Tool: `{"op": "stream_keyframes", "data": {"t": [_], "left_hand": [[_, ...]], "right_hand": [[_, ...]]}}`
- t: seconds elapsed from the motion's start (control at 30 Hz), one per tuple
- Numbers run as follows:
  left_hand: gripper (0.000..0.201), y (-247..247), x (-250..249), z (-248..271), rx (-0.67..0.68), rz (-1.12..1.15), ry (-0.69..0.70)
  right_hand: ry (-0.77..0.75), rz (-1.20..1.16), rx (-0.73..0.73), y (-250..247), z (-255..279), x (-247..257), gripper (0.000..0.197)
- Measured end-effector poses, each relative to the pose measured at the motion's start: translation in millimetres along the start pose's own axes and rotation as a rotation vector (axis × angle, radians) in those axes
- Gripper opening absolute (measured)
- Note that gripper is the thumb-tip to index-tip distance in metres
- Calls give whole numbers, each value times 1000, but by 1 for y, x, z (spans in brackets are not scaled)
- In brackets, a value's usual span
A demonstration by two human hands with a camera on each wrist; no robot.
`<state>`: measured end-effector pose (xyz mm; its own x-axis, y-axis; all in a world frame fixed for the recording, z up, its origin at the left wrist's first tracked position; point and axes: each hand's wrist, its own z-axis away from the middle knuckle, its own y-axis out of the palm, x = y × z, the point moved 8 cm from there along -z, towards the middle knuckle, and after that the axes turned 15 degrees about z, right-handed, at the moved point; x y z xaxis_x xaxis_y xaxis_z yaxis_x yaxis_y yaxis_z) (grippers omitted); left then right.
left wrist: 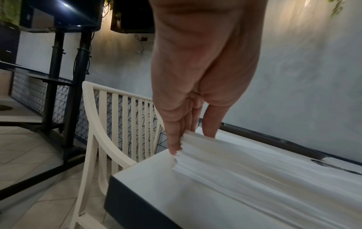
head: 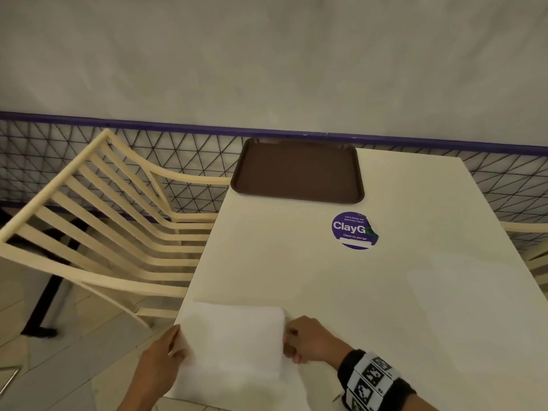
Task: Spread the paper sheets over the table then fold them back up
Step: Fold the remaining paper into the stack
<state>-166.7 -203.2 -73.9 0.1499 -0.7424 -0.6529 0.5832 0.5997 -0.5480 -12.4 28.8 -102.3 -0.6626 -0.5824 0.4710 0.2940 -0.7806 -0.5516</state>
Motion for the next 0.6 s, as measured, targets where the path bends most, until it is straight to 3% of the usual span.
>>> {"op": "stream_keyframes", "data": {"t": [0.13, 0.27, 0.37, 0.47, 0.6], "left_hand": [[48, -6, -26, -1, -121, -28, 79], [41, 16, -90, 3, -183, 1, 303], [37, 70, -154, 3, -94, -24, 518], [33, 147, -214, 5, 68, 1, 685], [27, 270, -272, 12, 318, -38, 792]], "right_hand": [[-52, 6, -42, -17, 14, -22, 20], [-57, -79, -211, -57, 39, -71, 34], [11, -118, -405, -93, 69, -125, 41], [94, -136, -601, -124, 106, -178, 36], [210, -169, -819, -149, 151, -247, 26]]}}
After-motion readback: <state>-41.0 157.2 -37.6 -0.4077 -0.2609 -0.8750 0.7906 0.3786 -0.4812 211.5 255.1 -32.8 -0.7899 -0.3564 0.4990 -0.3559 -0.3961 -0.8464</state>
